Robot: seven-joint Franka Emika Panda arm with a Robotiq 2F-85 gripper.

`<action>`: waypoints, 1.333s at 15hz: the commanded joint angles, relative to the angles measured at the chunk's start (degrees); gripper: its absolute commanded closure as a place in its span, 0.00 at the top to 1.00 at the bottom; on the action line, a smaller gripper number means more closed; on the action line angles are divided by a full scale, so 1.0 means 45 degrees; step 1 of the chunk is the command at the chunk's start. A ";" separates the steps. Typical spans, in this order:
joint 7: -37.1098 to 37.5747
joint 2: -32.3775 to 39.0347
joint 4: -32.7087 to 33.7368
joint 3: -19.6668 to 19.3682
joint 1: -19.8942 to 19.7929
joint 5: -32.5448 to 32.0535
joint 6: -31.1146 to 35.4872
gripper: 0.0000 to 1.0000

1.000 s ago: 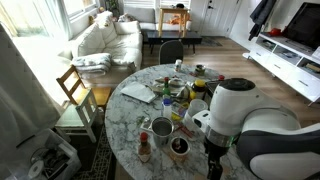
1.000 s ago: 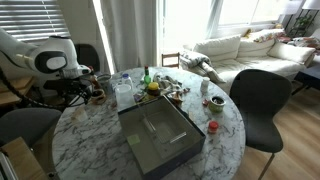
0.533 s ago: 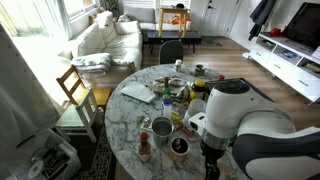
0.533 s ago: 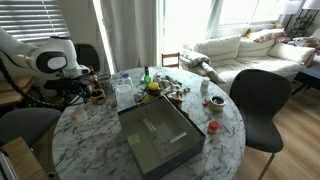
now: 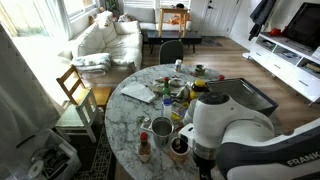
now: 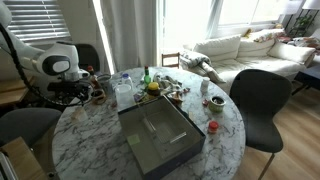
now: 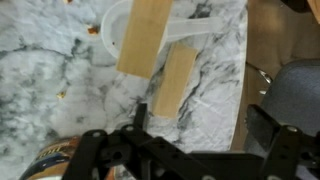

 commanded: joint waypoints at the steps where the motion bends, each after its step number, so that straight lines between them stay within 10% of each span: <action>1: -0.0194 0.0732 0.0483 0.0216 -0.0192 0.0071 -0.0529 1.00; 9: 0.0266 0.1260 0.0612 0.0101 -0.0234 -0.0441 -0.0718 0.84; 10: 0.0257 0.1292 0.0631 0.0106 -0.0249 -0.0437 -0.0758 0.64; 20: 0.0112 0.0963 0.0835 0.0290 -0.0251 -0.0326 -0.1041 0.07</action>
